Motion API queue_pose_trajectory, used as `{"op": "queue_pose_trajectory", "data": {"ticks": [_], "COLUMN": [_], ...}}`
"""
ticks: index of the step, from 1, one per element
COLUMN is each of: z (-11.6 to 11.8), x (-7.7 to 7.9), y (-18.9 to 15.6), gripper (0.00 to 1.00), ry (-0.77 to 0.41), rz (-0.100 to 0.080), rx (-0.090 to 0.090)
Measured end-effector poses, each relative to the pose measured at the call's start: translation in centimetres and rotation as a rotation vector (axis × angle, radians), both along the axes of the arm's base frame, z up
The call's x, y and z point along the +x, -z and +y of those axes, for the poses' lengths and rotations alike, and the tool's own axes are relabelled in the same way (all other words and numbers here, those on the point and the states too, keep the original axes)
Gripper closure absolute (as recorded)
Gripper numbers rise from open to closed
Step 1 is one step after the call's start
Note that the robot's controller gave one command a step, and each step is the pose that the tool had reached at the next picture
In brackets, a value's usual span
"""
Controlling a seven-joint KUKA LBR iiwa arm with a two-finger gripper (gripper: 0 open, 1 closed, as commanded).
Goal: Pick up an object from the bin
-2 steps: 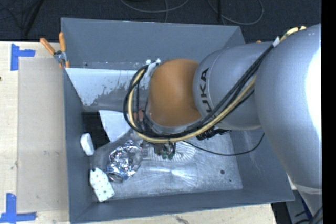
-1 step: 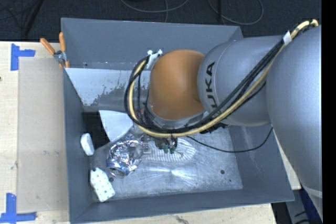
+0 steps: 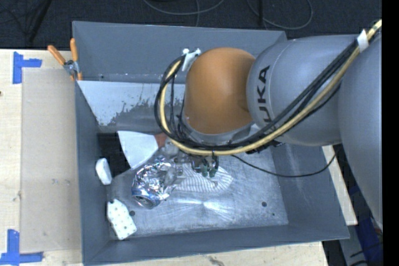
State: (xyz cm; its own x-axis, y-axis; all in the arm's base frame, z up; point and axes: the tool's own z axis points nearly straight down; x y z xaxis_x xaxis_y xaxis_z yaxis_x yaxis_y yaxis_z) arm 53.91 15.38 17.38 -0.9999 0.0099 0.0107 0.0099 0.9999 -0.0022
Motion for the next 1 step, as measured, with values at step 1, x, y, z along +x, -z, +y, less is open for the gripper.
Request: {"op": "queue_pose_trajectory", "data": {"ticks": [1], "z": [-0.09], "x": [-0.11], "y": [-4.65], "gripper": [1.0], "ry": [-0.011], "rz": [-0.01], "rx": [0.002]}}
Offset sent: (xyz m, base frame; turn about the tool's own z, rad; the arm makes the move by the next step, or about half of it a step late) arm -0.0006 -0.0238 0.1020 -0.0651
